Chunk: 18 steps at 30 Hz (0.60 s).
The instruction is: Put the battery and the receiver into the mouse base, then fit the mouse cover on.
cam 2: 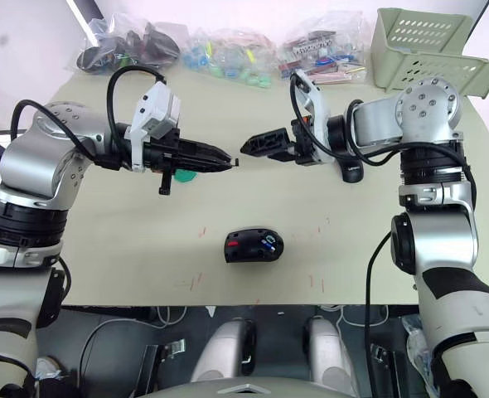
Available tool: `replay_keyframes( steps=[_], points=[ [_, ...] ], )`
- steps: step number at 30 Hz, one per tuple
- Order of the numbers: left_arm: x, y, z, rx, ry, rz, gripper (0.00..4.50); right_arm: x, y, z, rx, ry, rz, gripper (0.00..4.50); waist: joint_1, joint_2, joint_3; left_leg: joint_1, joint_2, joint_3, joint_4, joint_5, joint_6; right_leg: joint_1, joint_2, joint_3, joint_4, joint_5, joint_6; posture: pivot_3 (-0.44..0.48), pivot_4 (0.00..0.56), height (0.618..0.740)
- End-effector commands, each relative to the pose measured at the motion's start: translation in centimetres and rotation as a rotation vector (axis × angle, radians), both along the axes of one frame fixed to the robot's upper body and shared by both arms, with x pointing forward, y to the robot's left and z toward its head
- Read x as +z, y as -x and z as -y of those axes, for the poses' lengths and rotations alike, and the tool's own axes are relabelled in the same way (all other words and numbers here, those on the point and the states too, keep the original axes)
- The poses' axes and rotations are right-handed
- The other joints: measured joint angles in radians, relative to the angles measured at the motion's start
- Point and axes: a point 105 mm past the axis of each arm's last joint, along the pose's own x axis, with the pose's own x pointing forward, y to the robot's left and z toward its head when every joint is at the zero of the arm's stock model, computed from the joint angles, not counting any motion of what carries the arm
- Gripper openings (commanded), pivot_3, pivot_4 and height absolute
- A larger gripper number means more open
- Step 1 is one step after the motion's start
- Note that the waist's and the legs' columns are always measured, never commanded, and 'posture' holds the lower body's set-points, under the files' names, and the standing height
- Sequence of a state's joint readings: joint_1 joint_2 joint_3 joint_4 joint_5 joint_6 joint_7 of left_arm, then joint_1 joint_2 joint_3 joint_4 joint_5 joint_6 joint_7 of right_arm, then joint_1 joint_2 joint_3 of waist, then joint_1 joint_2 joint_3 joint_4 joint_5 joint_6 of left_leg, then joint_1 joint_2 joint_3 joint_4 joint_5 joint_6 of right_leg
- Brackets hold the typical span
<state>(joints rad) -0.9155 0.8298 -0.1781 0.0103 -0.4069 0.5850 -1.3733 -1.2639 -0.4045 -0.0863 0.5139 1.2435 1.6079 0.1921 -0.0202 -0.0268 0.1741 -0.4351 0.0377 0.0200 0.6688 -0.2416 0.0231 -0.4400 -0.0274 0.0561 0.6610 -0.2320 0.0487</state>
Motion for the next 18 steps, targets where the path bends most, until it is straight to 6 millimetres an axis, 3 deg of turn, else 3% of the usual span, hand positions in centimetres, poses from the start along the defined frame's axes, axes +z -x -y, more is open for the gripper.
replay_keyframes(
  steps=[1,4,14,16,18],
  points=[
    [0.5,0.1,0.6,-0.039,-0.013,0.047,0.05,1.3,0.6,-0.3,0.033,-0.051,-0.026,4.25,-0.003,0.0,0.0,0.0,0.0,0.0,0.0,0.0,0.0,0.0,0.0,0.0,0.0,0.0,0.0,0.0,0.15,0.74],
    [0.5,-0.1,0.8,-0.049,-0.024,0.071,0.05,0.7,0.5,-0.3,0.02,-0.036,-0.073,3.34,-0.01,0.0,0.0,0.0,0.0,0.0,0.0,0.0,0.0,0.0,0.0,0.0,0.001,0.0,0.0,0.0,0.15,0.74],
    [0.0,-0.3,0.8,-0.06,-0.048,0.125,0.05,-0.6,0.8,-0.3,0.013,0.0,-0.15,3.34,-0.023,0.0,0.0,0.0,0.001,0.0,0.0,0.0,0.0,0.0,0.0,0.0,0.001,0.0,0.0,0.0,0.15,0.74],
    [0.0,-0.4,0.7,-0.06,-0.05,0.128,0.05,-0.6,0.8,-0.4,0.011,-0.003,-0.163,2.82,-0.023,0.0,0.0,0.0,0.001,0.0,0.0,0.0,0.0,0.0,0.001,0.0,0.001,0.0,0.0,0.0,0.15,0.74],
    [0.1,-0.4,0.7,-0.057,-0.048,0.132,0.05,-0.6,0.6,-0.5,0.003,-0.005,-0.175,2.7,-0.023,0.0,0.0,0.0,0.001,0.0,0.0,0.0,0.0,0.0,0.0,0.0,0.001,0.0,0.0,0.0,0.15,0.74]
  ],
)
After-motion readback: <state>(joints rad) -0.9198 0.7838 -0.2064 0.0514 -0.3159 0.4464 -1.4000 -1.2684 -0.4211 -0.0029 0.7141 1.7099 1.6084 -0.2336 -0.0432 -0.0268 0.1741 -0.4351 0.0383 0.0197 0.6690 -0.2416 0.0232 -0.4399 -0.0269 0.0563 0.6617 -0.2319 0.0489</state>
